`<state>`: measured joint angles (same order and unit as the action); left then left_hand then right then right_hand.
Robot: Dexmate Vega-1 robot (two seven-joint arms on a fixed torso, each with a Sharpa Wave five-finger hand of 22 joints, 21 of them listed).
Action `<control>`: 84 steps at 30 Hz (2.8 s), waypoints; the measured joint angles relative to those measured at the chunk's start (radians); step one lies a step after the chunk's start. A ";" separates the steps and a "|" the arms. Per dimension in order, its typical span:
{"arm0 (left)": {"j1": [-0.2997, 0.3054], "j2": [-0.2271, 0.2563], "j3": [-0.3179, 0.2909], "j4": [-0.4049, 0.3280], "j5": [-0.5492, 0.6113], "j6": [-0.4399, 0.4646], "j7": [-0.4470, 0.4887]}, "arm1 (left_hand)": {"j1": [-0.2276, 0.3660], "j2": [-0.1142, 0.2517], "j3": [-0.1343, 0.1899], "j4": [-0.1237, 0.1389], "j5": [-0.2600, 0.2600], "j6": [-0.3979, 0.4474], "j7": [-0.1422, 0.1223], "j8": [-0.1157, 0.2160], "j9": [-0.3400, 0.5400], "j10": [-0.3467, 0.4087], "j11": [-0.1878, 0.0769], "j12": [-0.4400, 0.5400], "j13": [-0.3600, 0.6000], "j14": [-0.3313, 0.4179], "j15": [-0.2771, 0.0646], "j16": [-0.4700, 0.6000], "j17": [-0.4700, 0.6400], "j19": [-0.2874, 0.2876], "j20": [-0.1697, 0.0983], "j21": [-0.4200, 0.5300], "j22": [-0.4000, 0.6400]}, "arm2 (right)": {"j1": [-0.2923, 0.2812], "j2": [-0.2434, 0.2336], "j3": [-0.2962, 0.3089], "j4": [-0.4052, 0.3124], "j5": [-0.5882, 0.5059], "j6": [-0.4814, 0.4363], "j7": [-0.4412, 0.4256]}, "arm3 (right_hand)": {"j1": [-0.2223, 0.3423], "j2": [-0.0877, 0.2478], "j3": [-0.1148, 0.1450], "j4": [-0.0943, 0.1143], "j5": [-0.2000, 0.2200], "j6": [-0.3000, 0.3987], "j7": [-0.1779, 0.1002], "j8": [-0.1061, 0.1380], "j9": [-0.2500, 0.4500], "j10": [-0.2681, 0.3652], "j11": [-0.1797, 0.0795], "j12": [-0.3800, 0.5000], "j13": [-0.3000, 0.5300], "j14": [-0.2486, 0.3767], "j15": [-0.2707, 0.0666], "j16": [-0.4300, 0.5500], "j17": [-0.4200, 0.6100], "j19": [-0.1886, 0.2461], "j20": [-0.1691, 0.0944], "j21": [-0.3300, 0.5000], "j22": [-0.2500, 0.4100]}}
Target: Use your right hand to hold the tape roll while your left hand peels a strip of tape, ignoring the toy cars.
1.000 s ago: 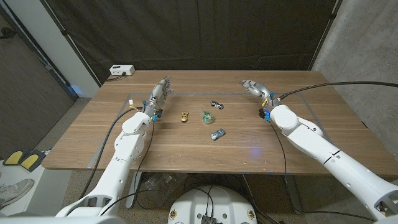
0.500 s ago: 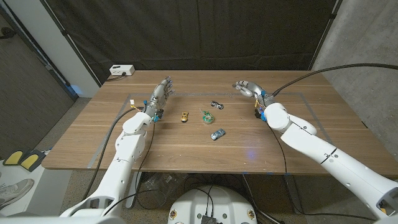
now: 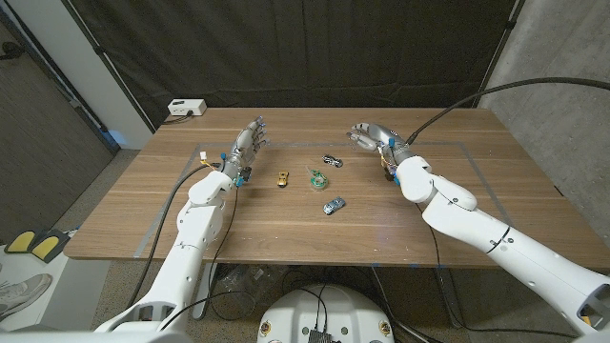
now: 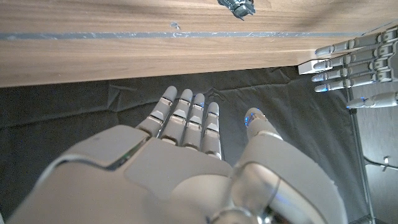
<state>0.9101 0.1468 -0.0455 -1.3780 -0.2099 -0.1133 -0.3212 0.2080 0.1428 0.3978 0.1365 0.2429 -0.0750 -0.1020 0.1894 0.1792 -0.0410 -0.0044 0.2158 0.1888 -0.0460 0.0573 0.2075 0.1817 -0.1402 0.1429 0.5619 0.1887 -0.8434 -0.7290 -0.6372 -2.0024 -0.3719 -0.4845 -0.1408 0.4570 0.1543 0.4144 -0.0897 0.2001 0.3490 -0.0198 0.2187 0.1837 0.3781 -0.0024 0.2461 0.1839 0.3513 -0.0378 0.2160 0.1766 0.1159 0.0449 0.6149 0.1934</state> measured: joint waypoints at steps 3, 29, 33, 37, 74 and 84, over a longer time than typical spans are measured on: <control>0.000 -0.001 -0.001 0.000 0.001 0.001 0.000 | 0.000 0.000 0.000 0.000 0.000 0.005 0.005 0.007 0.000 0.009 0.001 0.001 0.000 0.017 0.002 0.000 0.003 0.002 0.002 0.000 0.000 | 0.005 -0.002 -0.022 -0.009 -0.044 -0.003 0.014 | 0.005 -0.005 -0.002 -0.004 0.000 0.003 -0.003 0.000 0.000 0.004 -0.004 0.000 0.000 0.005 -0.005 0.000 0.000 0.003 0.003 0.000 0.000; -0.014 -0.008 -0.014 0.025 0.000 0.001 -0.012 | -0.007 -0.007 0.000 0.008 -0.008 0.023 0.002 0.007 0.005 0.045 0.012 0.014 0.005 0.066 0.002 0.017 0.007 0.015 0.015 0.000 0.005 | 0.079 0.046 -0.151 -0.032 -0.373 -0.087 0.250 | -0.003 -0.022 -0.015 -0.008 -0.008 0.032 -0.021 0.000 0.000 0.025 -0.025 0.000 0.000 0.032 -0.003 0.000 0.007 0.016 0.009 0.007 0.000; -0.016 -0.009 -0.015 0.029 0.002 0.001 -0.014 | -0.007 -0.007 0.000 0.008 -0.008 0.023 0.002 0.007 0.005 0.045 0.012 0.014 0.005 0.068 0.004 0.017 0.007 0.015 0.015 0.000 0.005 | 0.091 0.061 -0.168 -0.038 -0.409 -0.098 0.299 | -0.007 -0.025 -0.019 -0.013 -0.012 0.032 -0.021 0.000 0.000 0.038 -0.030 0.001 0.000 0.046 -0.006 0.000 0.007 0.020 0.005 0.007 0.004; -0.018 -0.010 -0.015 0.032 0.004 0.001 -0.018 | -0.007 -0.007 0.000 0.008 -0.008 0.029 0.008 0.007 0.005 0.045 0.012 0.014 0.005 0.071 0.007 0.017 0.007 0.020 0.020 0.000 0.005 | 0.098 0.071 -0.177 -0.043 -0.437 -0.108 0.340 | -0.003 -0.037 -0.027 -0.020 -0.016 0.037 -0.016 0.000 0.000 0.049 -0.034 0.006 0.000 0.061 -0.007 0.006 0.005 0.025 0.007 0.007 0.005; -0.025 -0.020 -0.029 0.052 0.007 -0.005 -0.034 | -0.024 -0.005 -0.004 0.013 -0.008 0.029 0.008 0.007 0.005 0.054 0.013 0.013 0.004 0.076 0.002 0.017 0.012 0.020 0.020 -0.005 0.004 | 0.183 0.211 -0.263 0.034 -0.700 -0.216 0.751 | 0.145 -0.097 -0.069 -0.064 -0.015 0.132 -0.032 0.004 0.005 0.247 -0.050 0.081 0.037 0.241 -0.016 0.117 0.086 0.087 -0.027 0.031 0.005; -0.025 -0.019 -0.031 0.050 0.008 -0.001 -0.035 | -0.024 -0.005 -0.004 0.013 -0.008 0.029 0.008 0.007 0.005 0.057 0.017 0.013 0.004 0.076 0.002 0.017 0.011 0.020 0.020 -0.005 0.004 | 0.190 0.240 -0.268 0.068 -0.724 -0.213 0.782 | 0.165 -0.118 -0.089 -0.066 0.002 0.190 -0.014 0.018 0.010 0.311 -0.053 0.113 0.049 0.310 -0.023 0.155 0.104 0.097 -0.036 0.036 0.005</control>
<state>0.8854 0.1281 -0.0763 -1.3280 -0.2019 -0.1144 -0.3559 0.1841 0.1376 0.3934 0.1491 0.2351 -0.0463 -0.0943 0.1966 0.1838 0.0163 0.0129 0.2293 0.1931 0.0301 0.0590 0.2242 0.1932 -0.1200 0.1626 0.5574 0.1931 -0.6534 -0.4890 -0.9057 -1.9348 -1.0958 -0.6970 0.6411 0.6217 0.0367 0.3254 -0.1557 0.2020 0.5393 -0.0334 0.2367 0.1936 0.6891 -0.0551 0.3595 0.2330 0.6616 -0.0605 0.3709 0.2803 0.2132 0.0088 0.6510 0.1979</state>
